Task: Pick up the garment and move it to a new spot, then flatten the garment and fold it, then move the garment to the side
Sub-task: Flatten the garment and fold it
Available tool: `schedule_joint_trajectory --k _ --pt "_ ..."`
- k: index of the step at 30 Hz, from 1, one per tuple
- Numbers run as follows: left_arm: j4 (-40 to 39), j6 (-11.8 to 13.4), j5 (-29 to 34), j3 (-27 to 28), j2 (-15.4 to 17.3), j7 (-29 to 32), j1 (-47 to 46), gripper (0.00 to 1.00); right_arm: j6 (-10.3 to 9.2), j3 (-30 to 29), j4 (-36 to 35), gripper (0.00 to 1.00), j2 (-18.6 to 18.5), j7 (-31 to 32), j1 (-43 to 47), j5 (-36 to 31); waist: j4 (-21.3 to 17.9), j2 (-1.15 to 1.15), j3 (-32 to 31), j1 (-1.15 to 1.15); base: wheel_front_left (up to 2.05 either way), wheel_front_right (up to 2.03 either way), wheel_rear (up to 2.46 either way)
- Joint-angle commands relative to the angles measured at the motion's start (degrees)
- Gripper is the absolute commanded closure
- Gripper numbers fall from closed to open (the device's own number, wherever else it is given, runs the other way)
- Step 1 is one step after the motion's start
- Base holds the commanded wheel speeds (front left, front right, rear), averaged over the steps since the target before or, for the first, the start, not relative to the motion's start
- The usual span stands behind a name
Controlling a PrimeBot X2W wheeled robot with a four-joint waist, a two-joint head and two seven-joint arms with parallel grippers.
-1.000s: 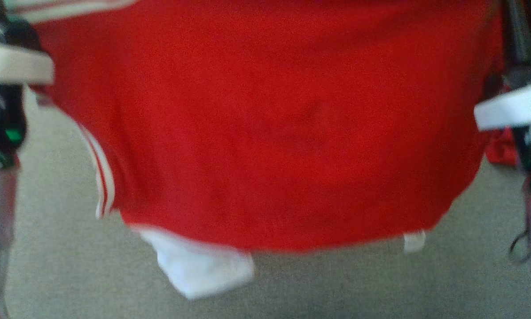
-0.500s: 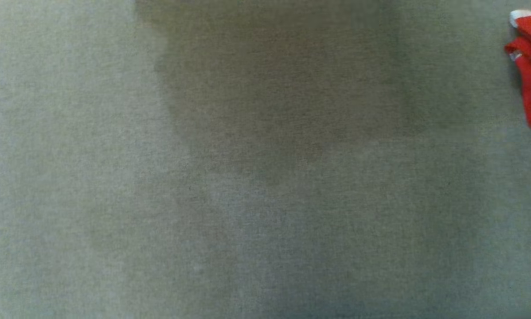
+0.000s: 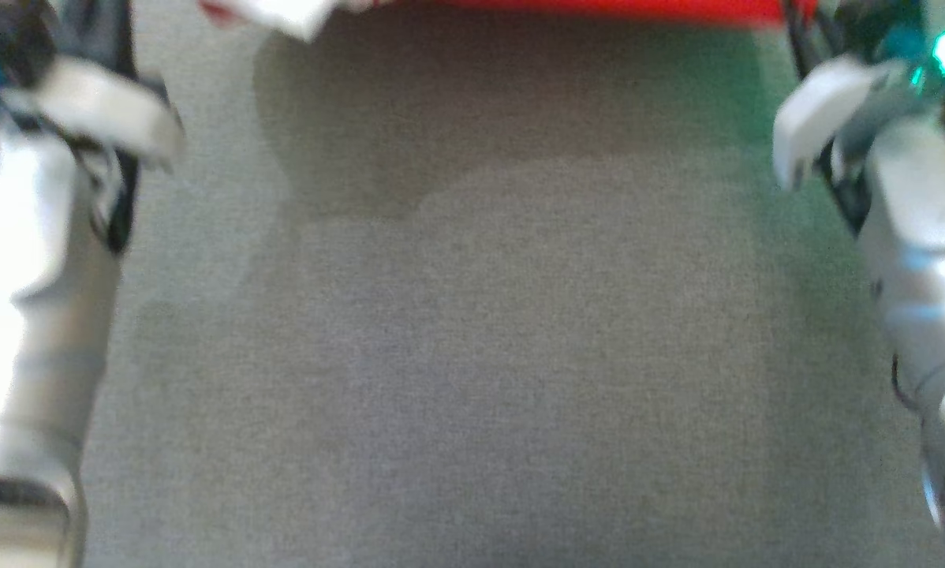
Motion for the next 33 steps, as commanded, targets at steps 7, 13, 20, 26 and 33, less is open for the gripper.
schedule_joint_trajectory --k 7,13,20,26,33 --pt "-5.08 -0.53 1.93 -2.13 4.73 -0.28 14.83 1.0 -0.05 7.33 5.86 1.0 -1.27 0.33 5.57 6.26 2.22 0.0 -6.44 0.01 0.0 0.0 0.0" --pt "-6.99 -0.78 1.69 -5.82 7.09 0.87 23.08 1.0 -0.05 15.8 7.28 1.0 -2.04 3.41 10.16 12.62 2.59 0.0 -11.57 0.01 0.0 0.0 0.0" --pt "-13.4 -0.87 -2.04 -10.46 10.83 6.56 30.67 1.0 -0.05 25.54 2.68 1.0 -4.55 8.24 15.59 22.65 1.68 0.0 -15.77 0.01 0.0 0.0 0.0" --pt "-23.81 -0.68 -5.85 -11.18 15.65 11.96 38.39 1.0 -0.05 34.44 -8.98 1.0 -12.16 14.55 21.69 35.78 0.6 0.0 -19.21 0.01 0.0 0.0 0.0" --pt "-38.72 2.86 -10.47 -9.5 18.46 19.66 45.88 1.0 -0.05 37.23 -26.71 1.0 -23.88 19.57 29.64 50.46 0.46 0.0 -20.2 0.01 0.0 0.0 0.0"
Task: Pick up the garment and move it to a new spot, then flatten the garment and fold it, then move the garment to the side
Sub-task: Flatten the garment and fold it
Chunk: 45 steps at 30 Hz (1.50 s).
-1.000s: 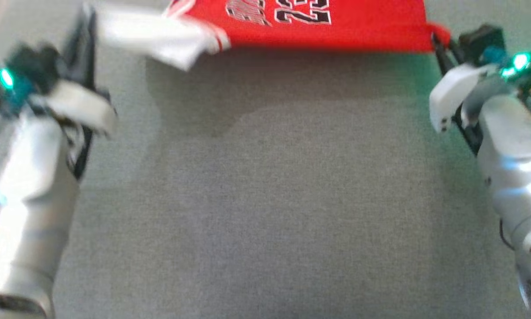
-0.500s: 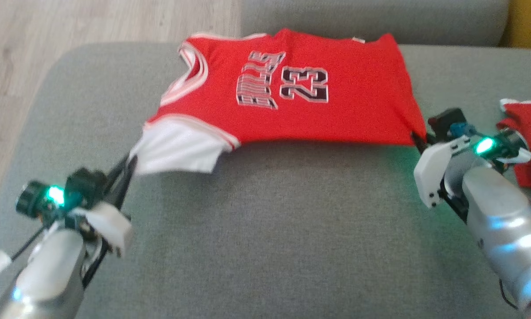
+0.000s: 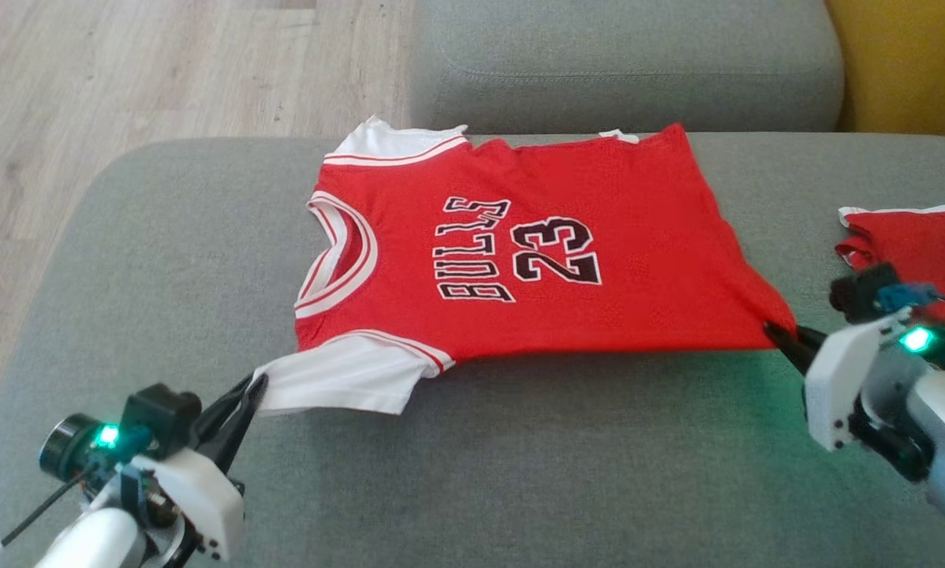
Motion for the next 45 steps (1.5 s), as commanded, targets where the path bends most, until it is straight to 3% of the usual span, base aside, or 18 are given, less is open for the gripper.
schedule_joint_trajectory --k 1,7,18,28,45 --pt "-2.65 0.72 -0.73 3.69 3.16 0.31 -2.62 1.0 -0.05 -0.37 -2.28 1.0 -2.69 -0.09 0.2 0.82 0.04 0.0 0.21 0.01 0.0 0.0 0.0" --pt "-6.32 2.07 -1.13 4.59 4.51 1.78 -2.47 1.0 -0.05 -3.18 -7.54 1.0 -5.11 0.83 1.29 1.45 0.01 0.0 2.14 0.01 0.0 0.0 0.0" --pt "-1.58 0.83 -0.66 4.68 2.53 1.83 -11.84 1.0 -0.05 -9.66 -9.64 1.0 -1.33 3.56 -2.4 -3.75 -0.24 0.0 7.54 0.01 0.0 0.0 0.0" --pt "6.26 -1.41 0.51 3.17 0.77 2.45 -22.99 1.0 -0.05 -14.24 -7.87 1.0 3.07 5.7 -6.84 -4.91 -0.53 0.0 11.41 0.01 0.0 0.0 0.0" --pt "20.36 -3.19 3.17 -2.87 -1.35 1.61 -35.6 1.0 -0.05 -13.46 1.12 1.0 9.05 5.27 -14.42 -9.42 -1.55 0.0 16.2 0.01 0.0 0.0 0.0"
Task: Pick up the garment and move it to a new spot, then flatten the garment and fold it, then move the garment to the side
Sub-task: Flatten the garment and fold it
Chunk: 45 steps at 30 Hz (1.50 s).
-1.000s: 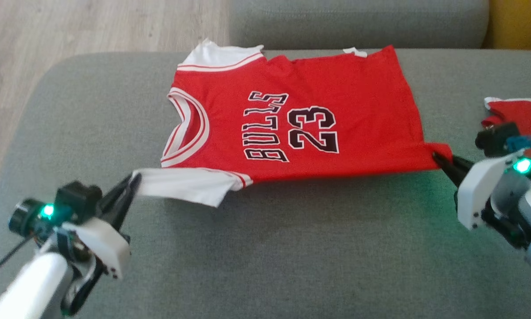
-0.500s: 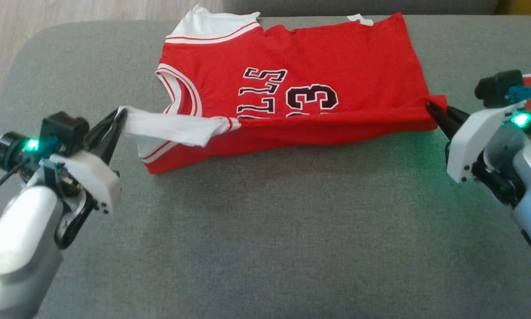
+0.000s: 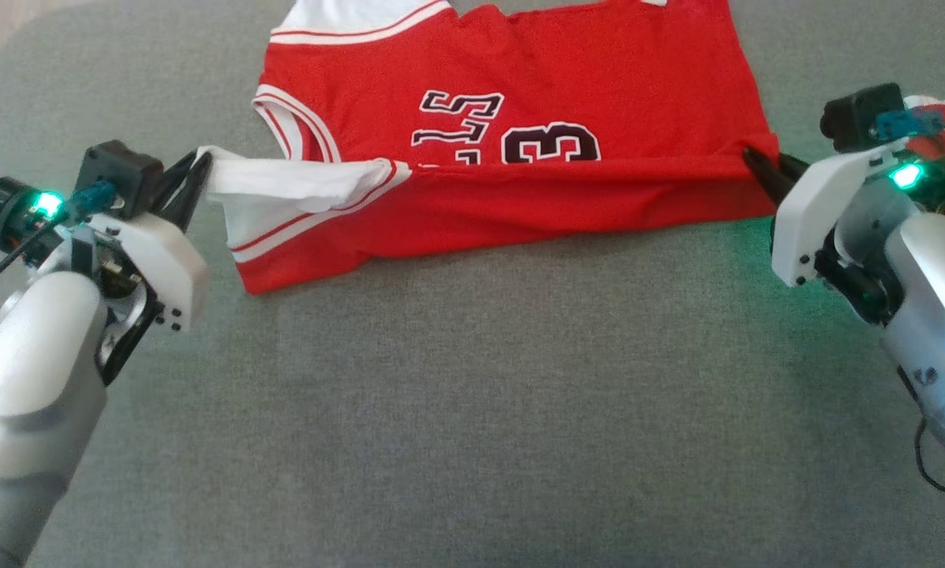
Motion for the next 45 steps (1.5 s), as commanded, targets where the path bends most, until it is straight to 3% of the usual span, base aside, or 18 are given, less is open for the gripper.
schedule_joint_trajectory --k 1,7,8,9,10,14,18,21,25,29,32,39,45 --pt "-0.14 -0.11 0.4 1.54 1.87 -0.74 -4.02 1.0 -0.05 0.28 -0.48 1.0 0.34 -0.74 -1.8 -0.5 -0.19 0.0 0.84 -0.01 0.0 0.0 0.0" --pt "4.27 -0.26 1.11 -1.09 -0.05 -2.29 -8.31 1.0 -0.05 0.86 2.86 1.0 2.18 -1.74 -5.48 -1.61 -0.59 0.0 3.4 -0.01 0.0 0.0 0.0" --pt "5.03 -0.27 1.19 -1.38 -0.39 -2.64 -9.11 0.83 -0.05 0.94 3.47 1.0 2.47 -1.97 -6.22 -1.95 -0.68 0.0 3.87 -0.01 0.0 0.0 0.0" --pt "5.8 -0.28 1.32 -1.64 -0.75 -3.09 -9.93 0.4 -0.05 0.93 4.16 0.66 2.69 -2.47 -7.03 -2.55 -0.74 0.0 4.31 -0.01 0.0 0.0 0.0" --pt "6.59 -0.29 1.47 -1.81 -1.11 -3.67 -10.73 0.0 -0.05 0.69 5.03 0.03 2.92 -3.09 -7.86 -3.22 -0.79 0.0 4.75 -0.01 0.0 0.0 0.0" --pt "9.85 1.6 1.5 -0.67 -3.41 -9.37 -13.06 0.0 -0.05 -3.39 9.51 0.0 5.46 -7.12 -10.6 -4.62 -0.93 0.0 5.73 -0.01 0.0 0.0 0.0" --pt "12.63 5.69 0.91 2.02 -5.59 -18.28 -13.93 0.0 -0.05 -6.36 11.38 0.0 8.22 -13.6 -11.34 -5.78 -1.08 0.0 5.48 -0.01 0.0 0.0 0.0" --pt "12.67 8.6 -0.85 5.46 -7.4 -21.68 -13.75 0.0 -0.05 -9.74 12.02 0.0 9.58 -20.33 -10.59 -5.76 -0.91 0.0 4.25 -0.01 0.0 0.0 0.0" --pt "4.51 11.64 -0.07 10.45 -8.53 -22.34 -10.5 0.0 -0.05 -15.01 12.1 0.0 11.88 -28.12 -8.33 -5.9 -0.83 0.0 2.03 -0.01 0.0 0.0 0.0" --pt "-3.66 13.65 1.49 14.85 -9.7 -22.36 -3.4 0.0 -0.05 -19.17 9.85 0.0 14.33 -29.84 -5.26 -6.81 -0.98 0.0 -0.29 -0.01 0.0 0.0 0.0" --pt "-9.86 15.04 3.33 18.27 -11.46 -22.37 4.09 0.0 -0.05 -25.05 2.88 0.0 16.59 -30.04 -0.15 -10.15 -1.09 0.0 -2.59 -0.01 0.0 0.0 0.0" --pt "-18.09 15.5 6.64 24.5 -17.08 -22.38 19.06 0.0 -0.05 -35.16 -14.55 0.0 21.84 -30.07 17.98 -19.82 -1.28 0.0 -6.57 -0.01 0.0 0.0 0.0" --pt "-19.38 14.03 8.48 28.56 -20.7 -22.38 26.81 0.0 -0.05 -34.18 -23.24 0.0 22.3 -30.08 28.55 -18.39 -1.65 0.0 -7.62 -0.01 0.0 0.0 0.0"
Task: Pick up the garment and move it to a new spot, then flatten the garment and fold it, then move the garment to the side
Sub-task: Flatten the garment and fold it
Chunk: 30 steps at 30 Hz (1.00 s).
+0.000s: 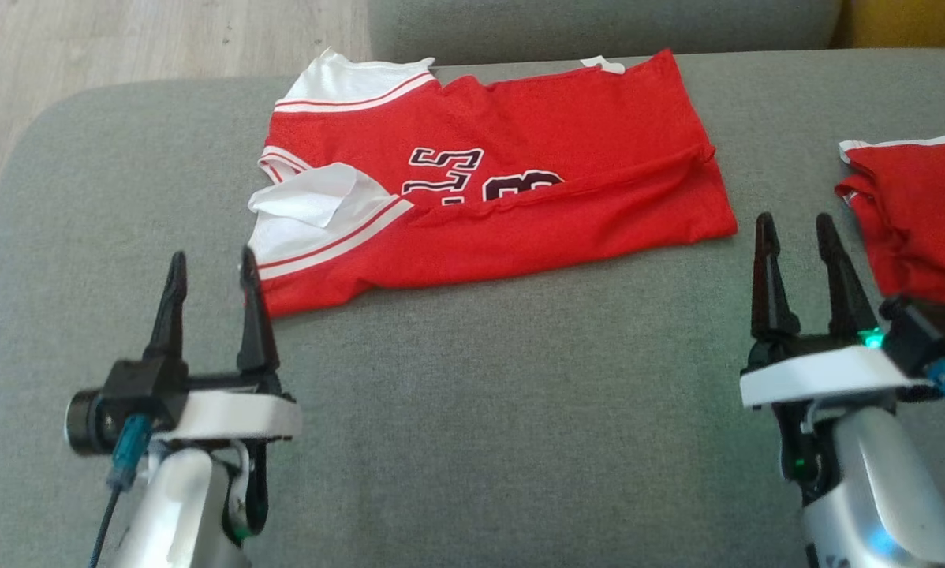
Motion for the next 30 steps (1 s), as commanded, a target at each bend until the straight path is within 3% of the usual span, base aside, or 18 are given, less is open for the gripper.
schedule_joint_trajectory --k 1,5,11,20,26,29,30 --pt "-1.96 -0.52 0.74 3.47 0.33 -0.23 -1.18 0.0 -0.05 1.88 -3.02 0.0 0.57 -0.36 -0.78 0.31 -0.3 0.0 0.21 0.02 0.0 0.0 0.0" --pt "1.33 -2.34 1.79 4.2 0.17 -0.23 -1.02 0.0 -0.05 2.52 -4.37 0.0 0.58 -0.36 -0.04 0.28 -1.18 0.0 1.7 0.02 0.0 0.0 0.0" --pt "9.38 -3.05 2.1 4.72 0.79 -0.2 -5.28 0.0 -0.05 4.07 -5.29 0.0 0.59 -0.37 -1.17 0.8 -2.7 0.0 5.55 0.02 0.0 0.0 0.0" --pt "23.68 -2.35 1.78 5.38 3.57 5.05 -12.7 0.0 -0.05 6.71 -5.34 0.0 0.59 -0.37 -2.69 1.35 -5.27 0.0 9.85 0.02 0.0 0.0 0.0" --pt "29.44 -0.74 1.5 5.47 4.16 8.77 -14.0 0.0 -0.05 7.23 -5.4 0.0 0.6 -0.37 -2.92 2.04 -5.75 0.0 10.13 0.02 0.0 0.0 0.0" --pt "31.16 -1.21 1.3 4.97 4.01 10.68 -14.07 0.0 -0.05 7.2 -5.31 0.0 0.6 -0.37 -2.9 2.18 -5.69 0.0 9.88 0.02 0.0 0.0 0.0" --pt "31.71 -1.67 1.28 4.59 3.93 11.37 -14.16 0.33 -0.05 7.12 -5.23 0.0 0.6 -0.37 -2.92 2.22 -5.6 0.0 9.75 0.02 0.0 0.0 0.0"
